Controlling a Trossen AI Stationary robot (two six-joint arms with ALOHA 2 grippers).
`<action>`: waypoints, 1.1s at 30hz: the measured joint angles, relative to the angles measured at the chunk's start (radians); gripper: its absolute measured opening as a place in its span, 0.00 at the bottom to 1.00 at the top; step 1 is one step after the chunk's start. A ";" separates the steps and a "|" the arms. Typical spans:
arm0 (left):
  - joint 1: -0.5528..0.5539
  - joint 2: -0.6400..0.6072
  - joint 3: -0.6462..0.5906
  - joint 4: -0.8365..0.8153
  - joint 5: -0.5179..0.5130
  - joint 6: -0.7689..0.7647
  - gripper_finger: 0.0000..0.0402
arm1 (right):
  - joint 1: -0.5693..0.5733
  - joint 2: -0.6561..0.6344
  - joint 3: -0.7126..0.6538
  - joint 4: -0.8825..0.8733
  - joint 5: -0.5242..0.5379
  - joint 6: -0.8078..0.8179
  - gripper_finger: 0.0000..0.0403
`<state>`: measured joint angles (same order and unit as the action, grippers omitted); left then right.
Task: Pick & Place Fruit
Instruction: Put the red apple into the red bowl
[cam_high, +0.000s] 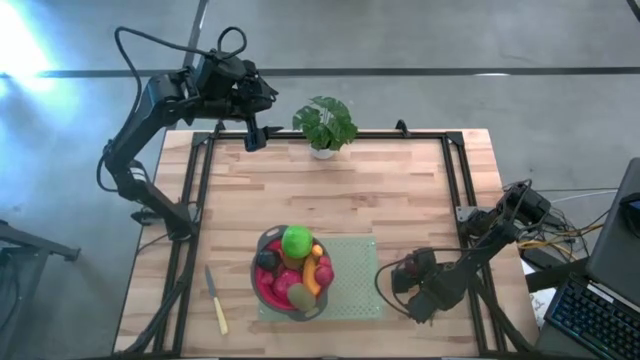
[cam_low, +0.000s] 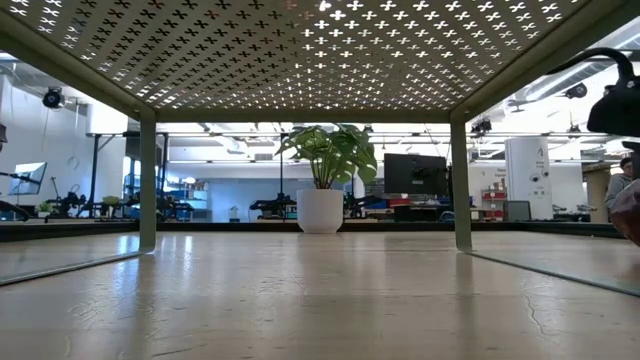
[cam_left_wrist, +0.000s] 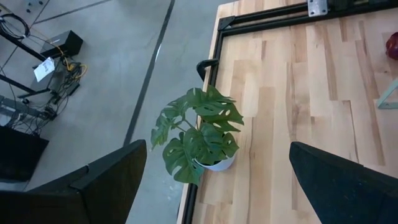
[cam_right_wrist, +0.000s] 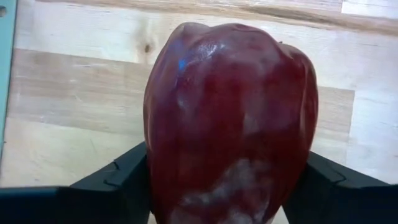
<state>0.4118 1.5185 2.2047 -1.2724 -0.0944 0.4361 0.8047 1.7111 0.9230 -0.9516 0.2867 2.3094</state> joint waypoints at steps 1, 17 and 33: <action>0.000 0.000 0.000 0.000 0.000 0.000 0.99 | 0.000 0.000 0.002 -0.001 -0.001 -0.008 0.62; 0.001 0.000 0.000 0.000 0.000 -0.013 0.99 | -0.001 -0.054 0.191 -0.315 -0.053 -0.179 0.63; 0.000 0.033 0.000 0.005 0.019 -0.099 0.99 | 0.000 -0.137 0.499 -0.506 0.510 -0.530 0.63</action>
<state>0.4122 1.5518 2.2047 -1.2674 -0.0751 0.3373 0.8043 1.5745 1.4215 -1.4578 0.7969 1.7792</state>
